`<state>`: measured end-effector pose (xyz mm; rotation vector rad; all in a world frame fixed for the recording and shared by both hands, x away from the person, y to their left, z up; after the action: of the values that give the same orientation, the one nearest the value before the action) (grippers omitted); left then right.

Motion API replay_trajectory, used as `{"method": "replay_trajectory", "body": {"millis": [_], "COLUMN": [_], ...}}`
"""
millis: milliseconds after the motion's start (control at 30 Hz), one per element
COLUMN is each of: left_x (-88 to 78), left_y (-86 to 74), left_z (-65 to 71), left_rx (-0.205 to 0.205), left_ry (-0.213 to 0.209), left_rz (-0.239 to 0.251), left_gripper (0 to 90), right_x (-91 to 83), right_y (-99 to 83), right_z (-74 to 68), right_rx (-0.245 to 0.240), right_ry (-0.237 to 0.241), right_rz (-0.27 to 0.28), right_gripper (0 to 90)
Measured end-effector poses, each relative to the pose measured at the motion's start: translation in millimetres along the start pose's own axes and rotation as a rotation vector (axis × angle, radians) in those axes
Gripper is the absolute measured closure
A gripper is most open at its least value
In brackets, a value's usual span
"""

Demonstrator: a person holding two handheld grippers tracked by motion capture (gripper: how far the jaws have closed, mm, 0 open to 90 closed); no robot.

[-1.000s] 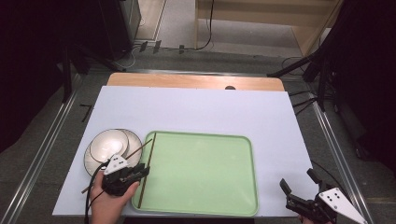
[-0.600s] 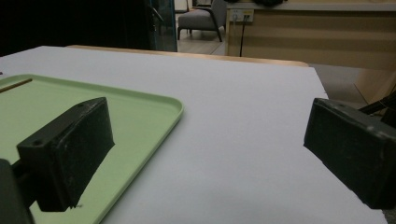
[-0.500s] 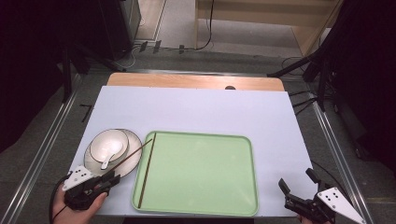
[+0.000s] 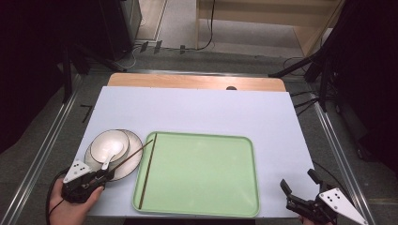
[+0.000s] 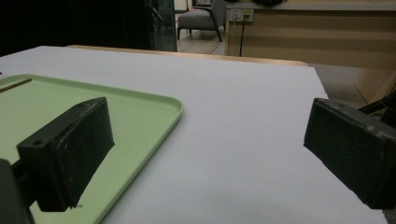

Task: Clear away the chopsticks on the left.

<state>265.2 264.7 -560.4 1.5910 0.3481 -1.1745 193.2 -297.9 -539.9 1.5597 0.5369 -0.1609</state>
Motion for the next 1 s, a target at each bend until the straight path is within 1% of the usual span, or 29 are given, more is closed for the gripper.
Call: {"method": "replay_trajectory", "body": {"millis": [67, 133, 167, 200, 233, 267, 300, 333, 400, 433, 500, 567, 600, 700, 767, 800, 833, 933, 1000], "left_x": [3.3, 4.6, 4.4, 4.2, 3.6, 2.9, 2.5, 1.4, -1.6, -2.8, -6.7, -9.4, -10.1, -8.1, -1.7, 4.6, 9.1, 20.4, 28.2], "left_y": [-1.2, -1.0, -1.1, -1.1, -0.3, 0.2, 0.8, 1.8, 4.2, 5.4, 8.5, 11.5, 13.7, 17.8, 20.9, 23.0, 24.4, 27.7, 29.8], "left_z": [-0.1, 0.5, 0.7, 3.2, 6.1, 7.4, 8.3, 11.0, 14.6, 16.1, 23.0, 31.9, 39.4, 54.1, 68.1, 77.5, 83.6, 102.7, 117.3], "left_rx": [0.011, 0.022, 0.026, 0.036, 0.042, 0.048, 0.057, 0.069, 0.077, 0.073, 0.061, 0.065, 0.072, 0.069, 0.067, 0.067, 0.064, 0.051, 0.054], "left_ry": [0.004, -0.003, -0.005, -0.033, -0.052, -0.049, -0.041, -0.043, -0.045, -0.047, -0.076, -0.094, -0.103, -0.135, -0.160, -0.167, -0.173, -0.217, -0.235], "left_rz": [-0.023, -0.031, -0.038, -0.046, -0.044, -0.046, -0.046, -0.043, -0.028, -0.018, -0.001, 0.012, 0.021, 0.037, 0.039, 0.037, 0.035, 0.026, 0.014], "left_gripper": [69.8, 72.7, 75.7, 78.3, 82.6, 84.7, 84.9, 85.0, 85.1, 85.1, 85.1, 85.1, 85.1, 85.1, 85.1, 85.1, 85.1, 85.0, 85.0], "right_x": [0.0, 0.1, 0.2, 0.2, 0.2, 0.4, 0.5, 0.6, 0.4, 0.2, 0.1, 0.1, 0.2, 0.6, 0.7, 0.7, 0.5, 0.2, -0.2], "right_y": [-0.1, -0.2, -0.2, -0.2, -0.3, -0.3, -0.4, -0.4, -0.2, -0.1, -0.1, -0.2, -0.2, -0.2, -0.2, -0.2, -0.1, 0.0, 0.1], "right_z": [0.2, 0.2, 0.1, -0.1, -0.2, -0.3, -0.3, -0.3, -0.4, -0.5, -0.2, -0.1, 0.0, -0.4, -0.9, -1.0, -1.1, -0.7, -0.2], "right_rx": [0.001, 0.002, 0.001, 0.002, 0.001, 0.001, 0.001, 0.001, 0.001, 0.003, 0.002, 0.004, 0.003, 0.001, 0.004, 0.002, 0.003, 0.003, 0.002], "right_ry": [0.000, 0.000, 0.000, 0.000, 0.000, 0.000, -0.001, -0.001, -0.001, 0.000, 0.000, 0.000, 0.000, -0.001, 0.000, 0.000, 0.000, -0.002, -0.002], "right_rz": [-0.001, -0.001, -0.001, -0.002, -0.003, -0.004, -0.005, -0.005, -0.004, -0.003, -0.001, -0.002, -0.002, -0.004, -0.004, -0.004, -0.004, -0.003, -0.001], "right_gripper": [1.6, 1.6, 1.6, 1.6, 1.6, 1.6, 1.6, 1.6, 1.6, 1.6, 1.6, 1.6, 1.6, 1.6, 1.6, 1.6, 1.6, 1.6, 1.6]}}
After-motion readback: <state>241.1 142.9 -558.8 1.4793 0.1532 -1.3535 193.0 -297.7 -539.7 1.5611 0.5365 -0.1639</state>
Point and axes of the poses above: each handheld gripper's, and its own axes: x roughly forward along the jaws, y roughly out of its top, z roughly to its right, the point moved 9 cm from there along x, roughly forward along the jaws, and after that the axes turned 12 degrees about -z, right-handed, at the moved point
